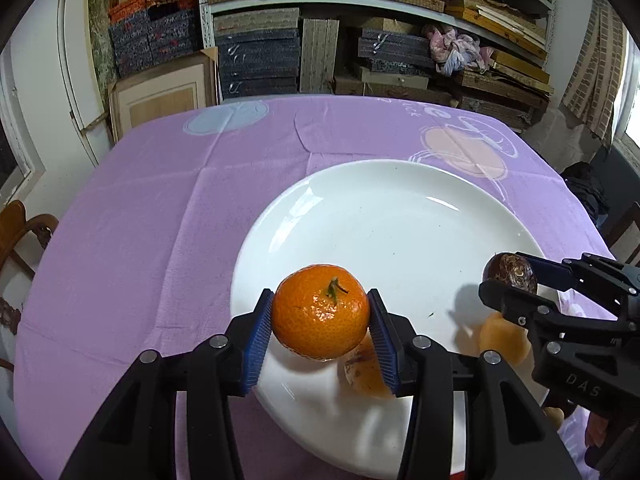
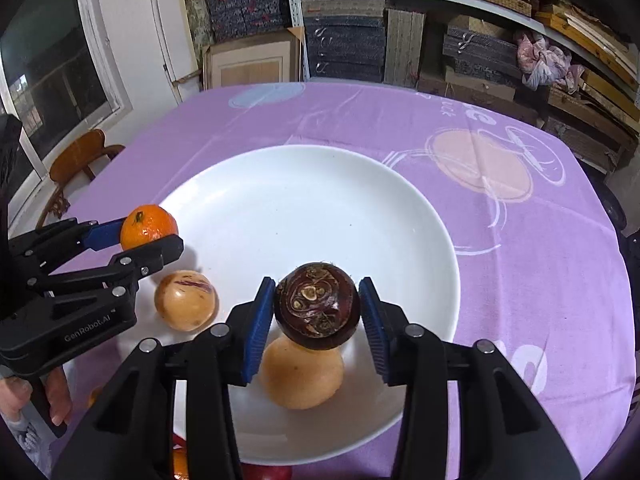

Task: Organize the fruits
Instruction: 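Lower the mandarin and dark brown fruit onto the white plate and open both grippers, then grasp an orange with the left gripper while the right grasps a dark purple fruit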

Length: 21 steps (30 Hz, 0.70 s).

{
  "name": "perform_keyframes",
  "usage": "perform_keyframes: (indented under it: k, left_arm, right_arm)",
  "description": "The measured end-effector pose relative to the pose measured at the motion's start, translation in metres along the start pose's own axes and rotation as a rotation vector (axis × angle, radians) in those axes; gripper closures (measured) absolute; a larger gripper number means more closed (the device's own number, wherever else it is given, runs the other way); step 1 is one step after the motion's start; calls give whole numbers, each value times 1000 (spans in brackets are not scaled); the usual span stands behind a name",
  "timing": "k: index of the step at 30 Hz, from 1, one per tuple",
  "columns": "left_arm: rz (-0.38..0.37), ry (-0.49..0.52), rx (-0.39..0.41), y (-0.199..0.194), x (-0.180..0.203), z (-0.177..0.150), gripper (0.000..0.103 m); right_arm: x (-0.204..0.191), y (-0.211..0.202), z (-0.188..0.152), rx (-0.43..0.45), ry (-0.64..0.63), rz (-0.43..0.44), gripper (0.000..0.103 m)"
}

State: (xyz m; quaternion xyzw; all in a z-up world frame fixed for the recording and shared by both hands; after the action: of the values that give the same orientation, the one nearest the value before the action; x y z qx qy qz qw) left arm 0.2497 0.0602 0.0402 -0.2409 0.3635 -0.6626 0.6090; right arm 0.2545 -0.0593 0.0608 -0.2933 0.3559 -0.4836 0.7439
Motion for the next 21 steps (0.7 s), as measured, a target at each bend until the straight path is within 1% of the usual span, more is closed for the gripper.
perform_keyframes:
  k: [2, 3, 5, 7, 8, 10, 12, 14, 16, 18, 21]
  left_arm:
    - [-1, -7, -3, 4, -2, -3, 55]
    - [9, -6, 3, 3, -2, -4, 53]
    - [27, -1, 25, -8, -3, -8, 39]
    - [47, -9, 54, -26, -6, -11, 34]
    - [43, -17, 65, -36, -8, -14, 33]
    - [33, -31, 83, -56, -10, -22, 31]
    - [30, -30, 102, -77, -6, -38, 26]
    - [32, -10, 116, -95, 5, -57, 20]
    - [39, 24, 122, -106, 21, -74, 17]
    - [54, 55, 124, -110, 37, -88, 17]
    - [82, 77, 123, -107, 54, -101, 17]
  right_arm:
    - [3, 7, 0, -12, 9, -6, 60]
    - [5, 5, -1, 3, 16, -6, 60]
    - [12, -5, -1, 35, 31, 6, 57]
    - [16, -26, -5, 72, 49, 31, 57]
    - [17, -40, -9, 94, 48, 47, 57]
    - [19, -70, -25, 143, 35, 57, 46]
    - [22, -102, -50, 215, 19, 58, 19]
    - [25, -126, -79, 274, -2, 40, 11]
    - [33, -143, -107, 316, -2, 23, 10]
    - [44, -153, -131, 362, 23, 25, 9]
    - [58, -158, -150, 395, 41, 35, 9]
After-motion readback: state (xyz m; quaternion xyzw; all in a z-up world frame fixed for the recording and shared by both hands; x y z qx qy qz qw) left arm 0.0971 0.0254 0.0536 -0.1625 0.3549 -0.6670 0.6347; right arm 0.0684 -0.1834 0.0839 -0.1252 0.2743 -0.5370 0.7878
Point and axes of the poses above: each gripper's, at about its wrist camera, not at the fingertips, and y roughly the way its jaws point, x to its right, z to its top, the point moved 1 cm from there along y, roughly the way its jaws point, and after that the axes turned 13 degrees about y, right-handed, at the moved point
